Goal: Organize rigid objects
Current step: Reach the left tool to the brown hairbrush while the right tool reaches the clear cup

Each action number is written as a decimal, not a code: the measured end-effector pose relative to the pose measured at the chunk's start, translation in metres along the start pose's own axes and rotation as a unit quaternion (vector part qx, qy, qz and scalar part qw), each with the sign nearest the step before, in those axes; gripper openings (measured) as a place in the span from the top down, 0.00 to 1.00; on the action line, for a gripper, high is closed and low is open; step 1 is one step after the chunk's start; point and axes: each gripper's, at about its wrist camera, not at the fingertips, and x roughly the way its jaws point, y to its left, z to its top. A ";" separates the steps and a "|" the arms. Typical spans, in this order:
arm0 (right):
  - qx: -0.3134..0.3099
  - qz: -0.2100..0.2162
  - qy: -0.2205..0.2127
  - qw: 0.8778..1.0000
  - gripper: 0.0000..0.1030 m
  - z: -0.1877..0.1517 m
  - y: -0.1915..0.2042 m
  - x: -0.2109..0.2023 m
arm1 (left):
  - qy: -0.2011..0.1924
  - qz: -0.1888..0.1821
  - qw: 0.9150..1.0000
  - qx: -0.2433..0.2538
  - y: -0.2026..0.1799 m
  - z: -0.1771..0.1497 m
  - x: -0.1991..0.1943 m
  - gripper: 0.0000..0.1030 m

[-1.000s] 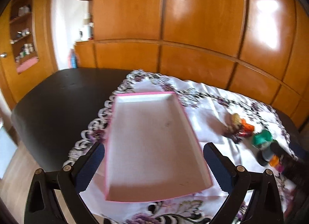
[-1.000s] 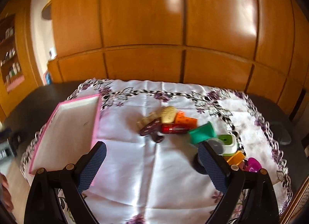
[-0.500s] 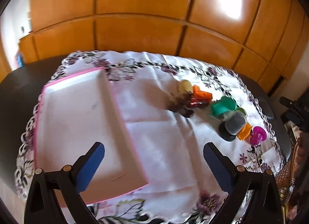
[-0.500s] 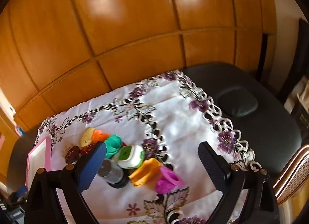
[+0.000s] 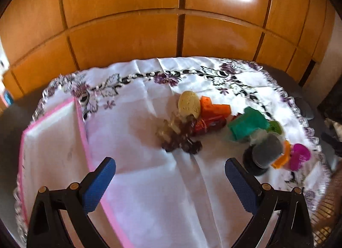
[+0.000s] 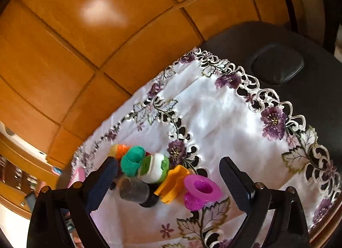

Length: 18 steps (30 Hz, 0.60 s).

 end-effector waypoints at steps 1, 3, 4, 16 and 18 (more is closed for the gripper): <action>-0.001 0.002 0.001 1.000 0.05 0.000 0.000 0.000 | -0.001 0.007 1.000 0.008 -0.003 0.003 0.002 0.00; -0.005 0.008 0.001 1.000 0.05 0.000 0.002 0.000 | -0.001 0.011 1.000 0.012 -0.006 0.008 0.007 0.00; -0.004 0.011 0.001 1.000 0.05 0.000 0.003 -0.001 | -0.002 0.016 1.000 0.013 -0.008 0.010 0.008 0.00; 0.004 0.017 0.001 1.000 0.05 0.001 0.000 -0.001 | -0.004 0.010 1.000 0.003 -0.014 0.017 0.017 0.00; 0.004 0.016 0.001 1.000 0.05 0.001 0.000 -0.001 | 0.001 -0.001 1.000 -0.006 -0.011 0.019 0.021 0.00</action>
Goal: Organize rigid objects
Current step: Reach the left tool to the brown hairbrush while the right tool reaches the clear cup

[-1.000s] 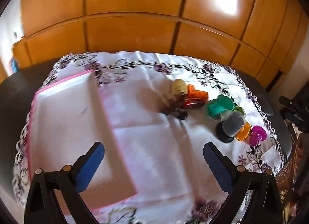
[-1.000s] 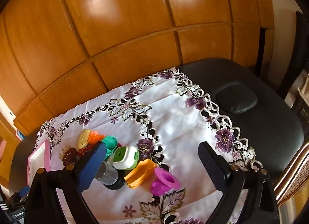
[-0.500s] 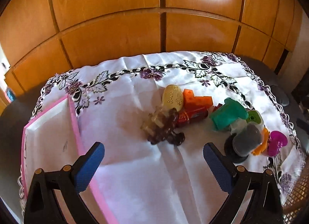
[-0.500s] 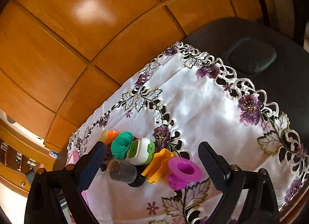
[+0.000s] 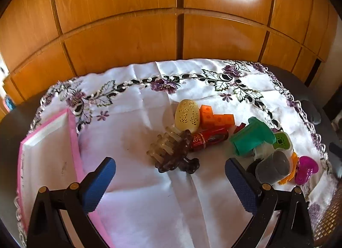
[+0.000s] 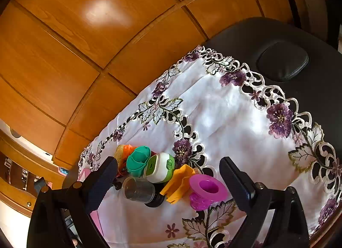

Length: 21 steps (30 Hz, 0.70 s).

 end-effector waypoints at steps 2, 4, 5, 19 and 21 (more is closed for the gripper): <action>0.001 0.000 0.000 1.000 0.05 0.000 0.000 0.000 | 0.005 -0.013 1.000 -0.010 0.004 0.002 0.005 0.00; 0.002 0.000 0.000 1.000 0.05 0.000 -0.001 0.000 | 0.011 -0.025 0.999 -0.017 0.007 0.004 0.011 0.00; 0.003 0.000 0.000 1.000 0.05 0.000 -0.001 0.000 | 0.016 -0.032 0.999 -0.024 0.010 0.005 0.015 0.00; 0.014 -0.002 -0.001 1.000 0.05 0.000 -0.003 0.000 | 0.042 -0.089 0.992 -0.084 0.027 0.016 0.055 0.12; 0.016 -0.002 -0.001 1.000 0.05 0.000 -0.003 -0.001 | 0.054 -0.091 0.991 -0.087 0.027 0.016 0.064 0.35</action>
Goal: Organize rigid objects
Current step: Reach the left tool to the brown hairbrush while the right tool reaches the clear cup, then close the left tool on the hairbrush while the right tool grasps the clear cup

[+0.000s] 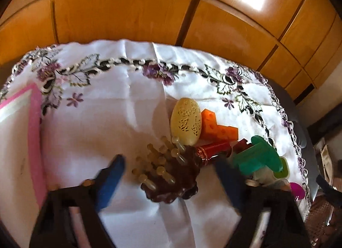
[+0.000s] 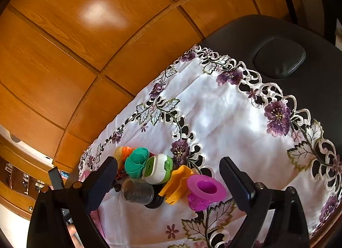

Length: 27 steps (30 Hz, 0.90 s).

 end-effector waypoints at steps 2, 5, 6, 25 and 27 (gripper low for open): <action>0.001 -0.001 0.000 1.000 0.05 0.000 0.000 0.000 | 0.014 -0.003 1.000 -0.006 0.002 -0.002 0.008 0.42; 0.000 -0.004 0.002 1.000 0.07 0.000 0.000 0.000 | 0.008 -0.009 1.000 -0.012 0.007 -0.008 0.007 0.47; -0.002 -0.006 0.003 1.000 0.10 0.000 0.001 0.001 | 0.008 -0.009 1.000 -0.011 0.007 -0.010 0.006 0.47; -0.184 -0.045 0.108 0.976 0.48 -0.043 0.093 0.066 | -0.077 -0.014 0.996 0.034 0.004 -0.061 -0.096 0.48; -0.212 -0.062 0.110 0.969 0.48 -0.053 0.102 0.077 | -0.084 -0.011 0.996 0.030 0.010 -0.065 -0.106 0.47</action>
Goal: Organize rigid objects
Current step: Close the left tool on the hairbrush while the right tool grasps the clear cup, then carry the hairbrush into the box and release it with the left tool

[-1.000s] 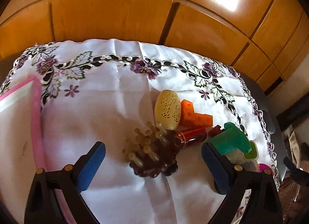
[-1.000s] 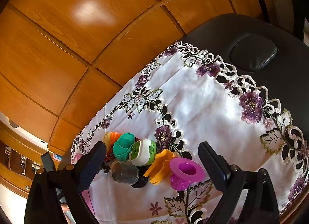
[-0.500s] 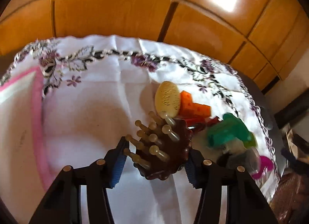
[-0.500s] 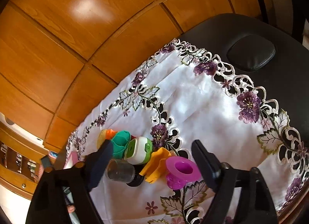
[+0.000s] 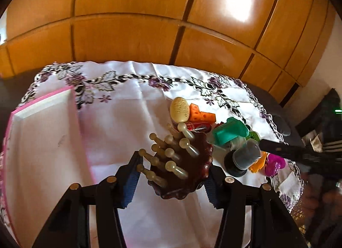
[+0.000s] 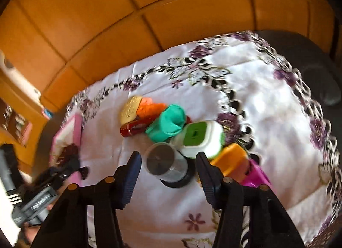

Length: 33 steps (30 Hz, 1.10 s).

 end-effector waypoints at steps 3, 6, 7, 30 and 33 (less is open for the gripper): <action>-0.029 -0.026 0.018 0.999 0.48 -0.001 0.010 0.019 | -0.011 0.004 1.000 -0.012 0.013 -0.003 -0.016 0.47; -0.046 -0.041 0.039 0.997 0.48 -0.002 0.014 0.034 | -0.021 0.009 0.999 -0.031 0.033 -0.005 -0.032 0.47; -0.053 -0.047 0.039 0.997 0.48 -0.002 0.015 0.036 | -0.025 0.013 0.999 -0.039 0.040 -0.006 -0.037 0.47; -0.107 -0.061 0.042 0.991 0.58 -0.005 0.034 0.047 | 0.035 0.164 0.972 -0.168 0.247 0.033 0.008 0.47; -0.113 -0.064 0.041 0.991 0.58 -0.005 0.035 0.047 | 0.043 0.175 0.968 -0.174 0.256 0.036 0.018 0.47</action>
